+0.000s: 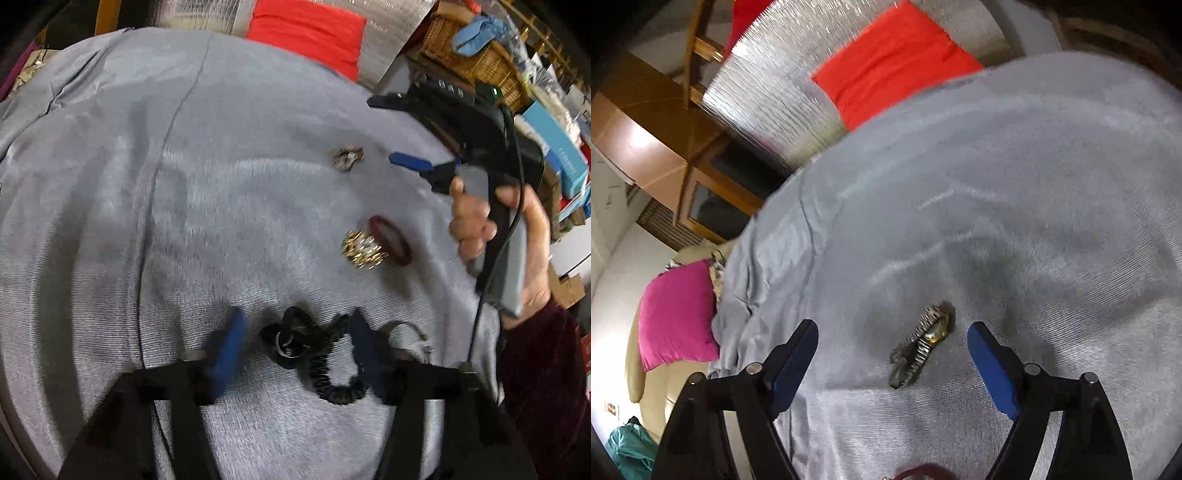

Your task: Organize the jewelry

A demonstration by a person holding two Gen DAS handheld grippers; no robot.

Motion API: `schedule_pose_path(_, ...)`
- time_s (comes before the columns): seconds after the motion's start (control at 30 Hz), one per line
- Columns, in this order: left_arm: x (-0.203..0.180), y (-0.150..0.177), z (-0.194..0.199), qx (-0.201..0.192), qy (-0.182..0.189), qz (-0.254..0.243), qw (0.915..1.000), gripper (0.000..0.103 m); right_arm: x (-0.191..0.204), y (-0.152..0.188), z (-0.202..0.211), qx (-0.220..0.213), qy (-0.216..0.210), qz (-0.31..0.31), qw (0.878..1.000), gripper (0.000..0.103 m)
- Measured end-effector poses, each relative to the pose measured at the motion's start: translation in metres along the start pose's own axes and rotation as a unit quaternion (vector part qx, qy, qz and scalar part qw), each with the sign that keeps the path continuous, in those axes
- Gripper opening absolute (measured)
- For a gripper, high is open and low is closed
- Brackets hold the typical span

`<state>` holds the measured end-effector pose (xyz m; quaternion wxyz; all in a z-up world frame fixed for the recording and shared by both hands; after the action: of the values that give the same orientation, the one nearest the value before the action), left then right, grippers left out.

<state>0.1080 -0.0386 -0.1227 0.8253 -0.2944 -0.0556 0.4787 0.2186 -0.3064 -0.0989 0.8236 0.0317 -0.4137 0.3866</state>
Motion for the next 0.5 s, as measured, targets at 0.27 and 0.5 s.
schedule_pose_path(0.27, -0.011, -0.007, -0.002, -0.008, -0.007, -0.027, 0.9996, 0.007, 0.017, 0.018, -0.048, 0.004, 0.100, 0.073, 0.992, 0.075)
schedule_pose_path(0.5, 0.009, -0.006, 0.017, -0.032, -0.017, 0.002, 0.9993, 0.006, 0.042, 0.051, -0.066, -0.055, 0.240, 0.217, 0.945, 0.046)
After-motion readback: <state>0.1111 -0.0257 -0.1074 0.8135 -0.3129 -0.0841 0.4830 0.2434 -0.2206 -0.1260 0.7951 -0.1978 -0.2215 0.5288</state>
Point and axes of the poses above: each gripper's, at about its wrist camera, not at the fingertips, and z roughly against the way its jaws point, x to its left, y to its underside, the point moved 1 cm from there along -z, roughly the way its jaws point, and after that the axes turned 15 degrees about -z, right-handed, at the moved point
